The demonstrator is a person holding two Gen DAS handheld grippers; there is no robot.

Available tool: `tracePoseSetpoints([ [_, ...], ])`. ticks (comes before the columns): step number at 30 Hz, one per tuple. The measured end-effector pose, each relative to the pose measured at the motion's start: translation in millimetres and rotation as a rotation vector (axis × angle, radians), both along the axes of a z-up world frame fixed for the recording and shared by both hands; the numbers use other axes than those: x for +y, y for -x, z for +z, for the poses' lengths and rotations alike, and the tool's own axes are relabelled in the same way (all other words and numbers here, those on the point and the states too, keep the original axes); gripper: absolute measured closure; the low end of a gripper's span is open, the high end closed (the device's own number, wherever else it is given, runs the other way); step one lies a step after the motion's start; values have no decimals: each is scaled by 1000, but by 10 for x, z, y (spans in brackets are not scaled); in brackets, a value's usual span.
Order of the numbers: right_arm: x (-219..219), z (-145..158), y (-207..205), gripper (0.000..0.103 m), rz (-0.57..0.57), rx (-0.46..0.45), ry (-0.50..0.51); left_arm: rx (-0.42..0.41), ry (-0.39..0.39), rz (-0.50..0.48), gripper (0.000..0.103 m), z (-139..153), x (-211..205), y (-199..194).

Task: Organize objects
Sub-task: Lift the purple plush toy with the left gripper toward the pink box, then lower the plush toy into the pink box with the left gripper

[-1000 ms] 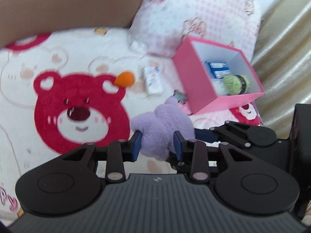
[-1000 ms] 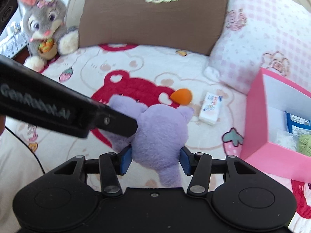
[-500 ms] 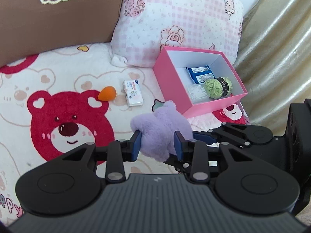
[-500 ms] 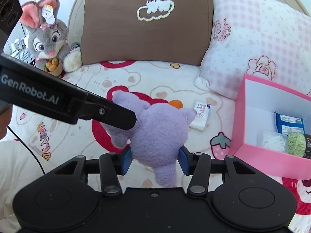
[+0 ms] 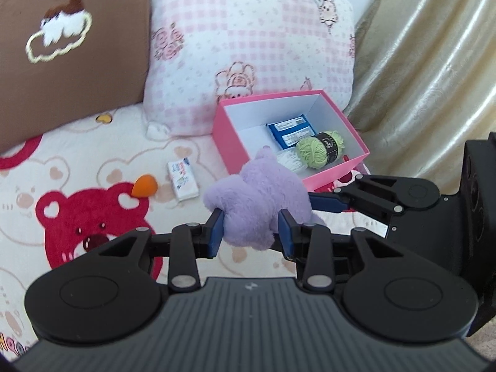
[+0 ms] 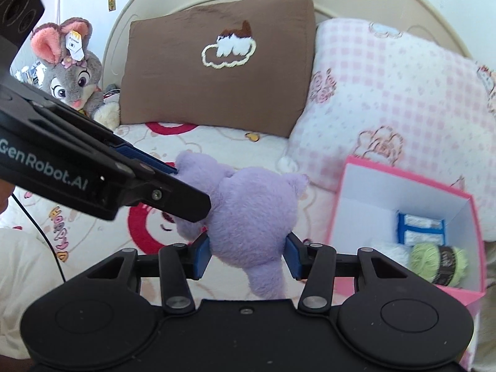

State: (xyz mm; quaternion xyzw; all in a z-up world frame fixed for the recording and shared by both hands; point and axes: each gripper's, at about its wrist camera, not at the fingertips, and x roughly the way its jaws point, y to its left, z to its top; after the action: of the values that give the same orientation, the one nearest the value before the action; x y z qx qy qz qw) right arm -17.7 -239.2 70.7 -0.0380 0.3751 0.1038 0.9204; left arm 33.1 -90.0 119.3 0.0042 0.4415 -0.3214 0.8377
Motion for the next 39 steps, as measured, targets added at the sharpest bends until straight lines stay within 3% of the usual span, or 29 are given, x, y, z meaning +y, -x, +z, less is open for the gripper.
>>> tracePoseSetpoints([
  [6, -241, 97, -23, 50, 4, -31, 18, -14, -11, 17, 67, -12, -263, -36],
  [9, -342, 73, -95, 51, 34, -88, 91, -20, -6, 38, 66, -88, -425, -118],
  [15, -552, 85, -172, 52, 45, -114, 210, -28, 2, 54, 66, -135, -818, -267],
  [18, -666, 137, -240, 52, 47, -106, 261, -22, 1, 50, 66, -109, -1002, -392],
  [24, -879, 127, -575, 52, 27, -40, 262, 9, -14, 61, 67, -160, -1285, -744],
  [28, -899, -6, -761, 52, 22, -21, 343, 76, 15, 95, 67, -306, -1375, -1004],
  [33, -1043, -128, -998, 52, 9, 7, 358, 79, 24, 119, 67, -465, -1517, -1213],
  [39, -1362, -394, -1285, 52, -3, 18, 260, 88, 19, 162, 67, -723, -1702, -1476],
])
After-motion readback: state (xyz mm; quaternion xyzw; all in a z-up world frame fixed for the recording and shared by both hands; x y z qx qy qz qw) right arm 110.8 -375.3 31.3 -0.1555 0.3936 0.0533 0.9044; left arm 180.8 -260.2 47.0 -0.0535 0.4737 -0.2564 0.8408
